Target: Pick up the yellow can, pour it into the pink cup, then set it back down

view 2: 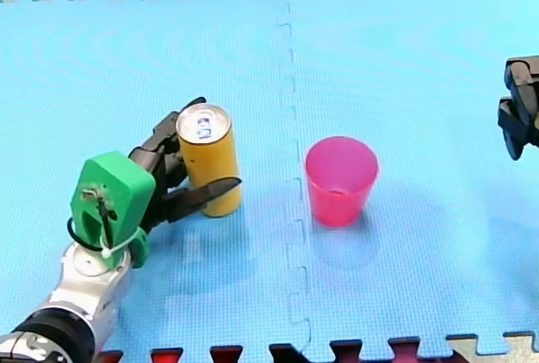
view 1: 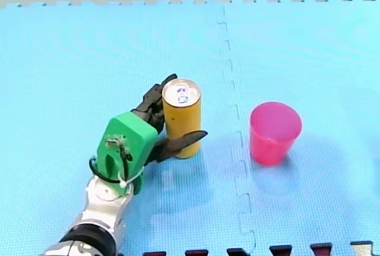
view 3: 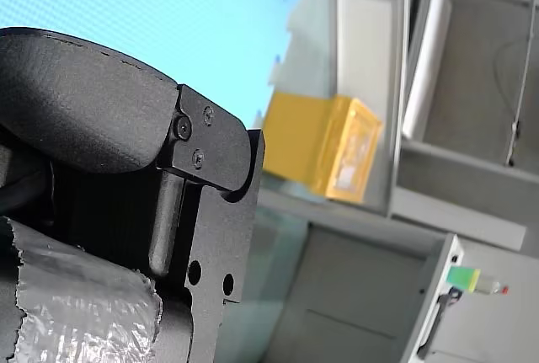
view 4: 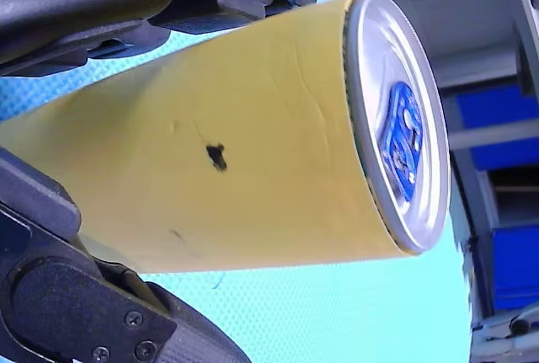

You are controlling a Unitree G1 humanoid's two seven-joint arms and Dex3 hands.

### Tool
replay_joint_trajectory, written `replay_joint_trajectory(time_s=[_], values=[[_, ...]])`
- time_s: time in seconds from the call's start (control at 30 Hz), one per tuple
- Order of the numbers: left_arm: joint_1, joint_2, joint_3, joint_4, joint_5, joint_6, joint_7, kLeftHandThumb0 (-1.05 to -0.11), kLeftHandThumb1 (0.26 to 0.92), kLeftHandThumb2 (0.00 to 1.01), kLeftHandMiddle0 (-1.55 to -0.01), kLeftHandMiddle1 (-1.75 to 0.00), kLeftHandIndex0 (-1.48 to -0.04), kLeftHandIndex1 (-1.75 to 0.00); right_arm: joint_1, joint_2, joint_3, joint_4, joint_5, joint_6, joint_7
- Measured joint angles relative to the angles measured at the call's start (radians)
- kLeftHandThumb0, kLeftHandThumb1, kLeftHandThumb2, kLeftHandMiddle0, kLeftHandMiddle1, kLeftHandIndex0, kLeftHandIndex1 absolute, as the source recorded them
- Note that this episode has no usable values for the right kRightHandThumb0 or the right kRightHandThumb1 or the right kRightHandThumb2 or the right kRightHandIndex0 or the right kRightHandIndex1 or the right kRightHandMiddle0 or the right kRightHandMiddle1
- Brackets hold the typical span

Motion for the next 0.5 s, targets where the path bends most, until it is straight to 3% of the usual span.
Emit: replay_joint_trajectory(time_s=[0.5], values=[[-0.002,0.0,-0.021,0.0,0.02,0.0,0.014,-0.789,0.634,0.0,-0.23,0.0,-0.22,0.0,0.003,0.0,0.009,-0.001,-0.007,0.0,-0.012]])
